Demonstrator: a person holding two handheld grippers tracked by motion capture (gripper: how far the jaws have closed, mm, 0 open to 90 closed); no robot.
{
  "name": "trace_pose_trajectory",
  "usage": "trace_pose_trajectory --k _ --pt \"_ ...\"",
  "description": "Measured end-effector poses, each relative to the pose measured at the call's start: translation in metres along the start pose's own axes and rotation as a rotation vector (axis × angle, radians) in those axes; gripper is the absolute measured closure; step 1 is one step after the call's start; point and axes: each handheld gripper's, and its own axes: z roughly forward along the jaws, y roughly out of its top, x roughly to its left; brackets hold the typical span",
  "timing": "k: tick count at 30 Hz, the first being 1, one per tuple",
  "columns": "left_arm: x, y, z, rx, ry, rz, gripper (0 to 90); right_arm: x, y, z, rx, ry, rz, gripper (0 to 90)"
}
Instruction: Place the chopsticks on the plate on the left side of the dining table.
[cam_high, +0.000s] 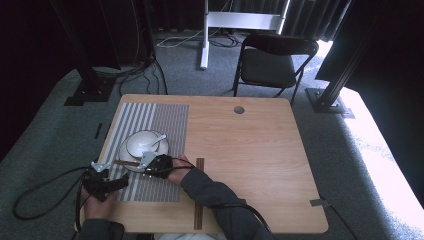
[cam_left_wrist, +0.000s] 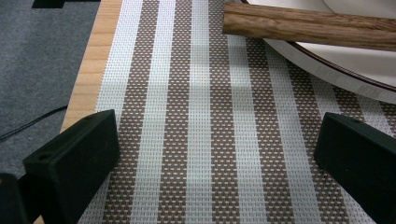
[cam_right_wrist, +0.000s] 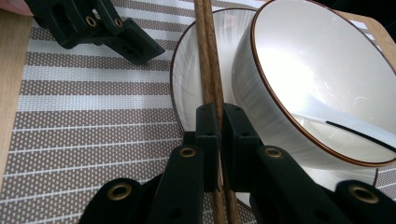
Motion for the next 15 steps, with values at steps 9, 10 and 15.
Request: trace_pose_trajectory --k 9,10,15 --pt "0.0 0.0 0.0 0.0 0.0 0.0 0.3 -0.0008 0.0001 0.0001 0.005 -0.01 -0.014 85.3" --pt "0.0 0.0 0.0 0.0 0.0 0.0 0.3 -0.0012 0.0005 -0.0011 -0.005 -0.01 -0.014 85.3" --pt "0.0 0.0 0.0 0.0 -0.001 0.0 0.3 -0.0014 0.0005 -0.0035 -0.013 -0.01 -0.008 85.0"
